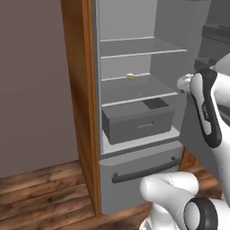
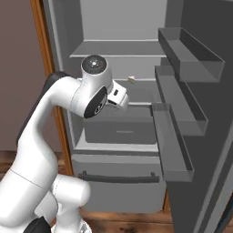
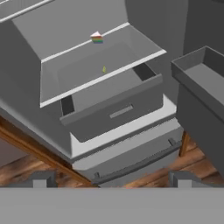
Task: Take the lemon wedge from the fridge and place it on the plate with fish on the dining counter.
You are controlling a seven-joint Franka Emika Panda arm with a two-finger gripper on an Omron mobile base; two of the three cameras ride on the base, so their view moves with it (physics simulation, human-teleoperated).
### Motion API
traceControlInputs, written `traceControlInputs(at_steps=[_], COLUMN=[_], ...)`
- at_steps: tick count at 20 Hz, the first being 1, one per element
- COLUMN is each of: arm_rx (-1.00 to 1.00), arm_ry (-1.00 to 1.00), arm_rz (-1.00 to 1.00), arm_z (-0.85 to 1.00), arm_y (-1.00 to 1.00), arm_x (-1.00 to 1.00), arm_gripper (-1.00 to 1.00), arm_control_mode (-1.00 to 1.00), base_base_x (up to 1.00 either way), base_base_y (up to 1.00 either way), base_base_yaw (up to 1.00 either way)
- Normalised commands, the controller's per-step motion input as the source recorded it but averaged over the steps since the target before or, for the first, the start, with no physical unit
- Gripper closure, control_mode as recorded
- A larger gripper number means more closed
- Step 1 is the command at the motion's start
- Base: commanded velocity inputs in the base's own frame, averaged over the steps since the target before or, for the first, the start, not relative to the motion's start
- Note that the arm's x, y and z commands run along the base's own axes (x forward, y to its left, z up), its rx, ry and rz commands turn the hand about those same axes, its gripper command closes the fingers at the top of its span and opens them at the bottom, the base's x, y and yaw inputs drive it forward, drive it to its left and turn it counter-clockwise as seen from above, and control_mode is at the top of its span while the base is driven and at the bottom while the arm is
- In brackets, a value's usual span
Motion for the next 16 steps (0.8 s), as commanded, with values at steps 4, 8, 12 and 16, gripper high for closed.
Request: traceControlInputs(at_steps=[4, 8, 12, 16], arm_rx=[0.0, 0.0, 0.0, 0.0], arm_ry=[0.0, 0.0, 0.0, 0.0], arm_rz=[0.0, 0.0, 0.0, 0.0], arm_z=[0.0, 0.0, 0.0, 0.0], arm_y=[0.0, 0.0, 0.0, 0.0], arm_x=[0.0, 0.0, 0.0, 0.0], arm_gripper=[-1.0, -1.0, -1.0, -1.0], arm_control_mode=[1.0, 1.0, 1.0, 1.0], base_base_x=[0.51, 0.25, 0.38, 0.53], base_base_y=[0.0, 0.0, 0.0, 0.0], base_base_yaw=[-0.05, -0.13, -0.01, 0.0])
